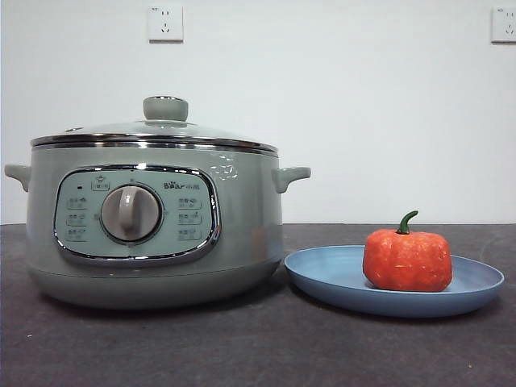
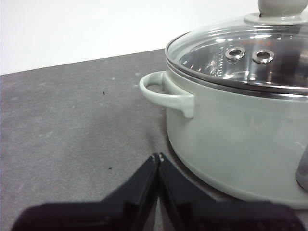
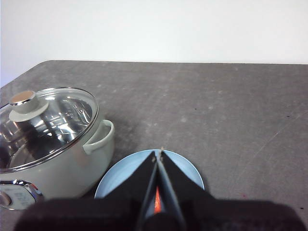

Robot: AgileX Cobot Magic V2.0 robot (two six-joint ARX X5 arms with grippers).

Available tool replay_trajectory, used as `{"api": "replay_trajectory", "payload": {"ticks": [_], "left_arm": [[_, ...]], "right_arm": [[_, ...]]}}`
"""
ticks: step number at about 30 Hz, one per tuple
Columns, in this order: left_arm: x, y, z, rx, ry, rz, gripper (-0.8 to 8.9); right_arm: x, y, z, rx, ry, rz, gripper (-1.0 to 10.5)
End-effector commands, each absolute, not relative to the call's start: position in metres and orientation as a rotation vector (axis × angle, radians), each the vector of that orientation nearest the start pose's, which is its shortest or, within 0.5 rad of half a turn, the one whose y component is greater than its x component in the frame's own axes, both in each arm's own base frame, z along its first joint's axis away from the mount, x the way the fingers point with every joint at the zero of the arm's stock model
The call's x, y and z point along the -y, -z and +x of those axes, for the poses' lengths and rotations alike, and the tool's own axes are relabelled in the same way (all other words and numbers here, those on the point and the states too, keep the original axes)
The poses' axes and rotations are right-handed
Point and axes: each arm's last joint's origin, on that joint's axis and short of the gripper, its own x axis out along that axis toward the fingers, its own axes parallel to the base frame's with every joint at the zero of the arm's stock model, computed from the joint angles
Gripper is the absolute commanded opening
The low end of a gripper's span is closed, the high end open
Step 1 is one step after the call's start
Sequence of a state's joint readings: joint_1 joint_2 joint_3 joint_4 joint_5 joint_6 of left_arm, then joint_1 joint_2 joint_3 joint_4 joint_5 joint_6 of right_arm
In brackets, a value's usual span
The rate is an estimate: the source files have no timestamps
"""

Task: Take the pumpkin out from the steamer,put the pumpkin in the blue plate,close the lid

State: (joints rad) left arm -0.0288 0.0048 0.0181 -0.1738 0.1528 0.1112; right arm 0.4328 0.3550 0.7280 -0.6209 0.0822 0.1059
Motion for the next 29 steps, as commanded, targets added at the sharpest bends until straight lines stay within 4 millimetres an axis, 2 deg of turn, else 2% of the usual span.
{"api": "replay_trajectory", "payload": {"ticks": [1,12,14,19,23,29], "left_arm": [[0.007,-0.148,0.096,-0.16,0.192,0.093,-0.03],[0.007,-0.148,0.096,-0.16,0.192,0.093,-0.03],[0.007,-0.148,0.096,-0.16,0.192,0.093,-0.03],[0.007,-0.148,0.096,-0.16,0.192,0.093,-0.03],[0.007,-0.148,0.096,-0.16,0.192,0.093,-0.03],[0.007,-0.148,0.096,-0.16,0.192,0.093,-0.03]], "right_arm": [[-0.028,-0.316,0.067,-0.259,-0.334,0.049,0.0],[-0.028,-0.316,0.067,-0.259,-0.334,0.049,0.0],[-0.028,-0.316,0.067,-0.249,-0.337,-0.009,0.0],[-0.014,-0.308,0.05,-0.215,-0.219,-0.073,0.0],[-0.008,-0.289,0.045,-0.145,-0.17,-0.05,0.0],[-0.011,-0.237,0.068,-0.045,-0.187,-0.09,0.0]]}}
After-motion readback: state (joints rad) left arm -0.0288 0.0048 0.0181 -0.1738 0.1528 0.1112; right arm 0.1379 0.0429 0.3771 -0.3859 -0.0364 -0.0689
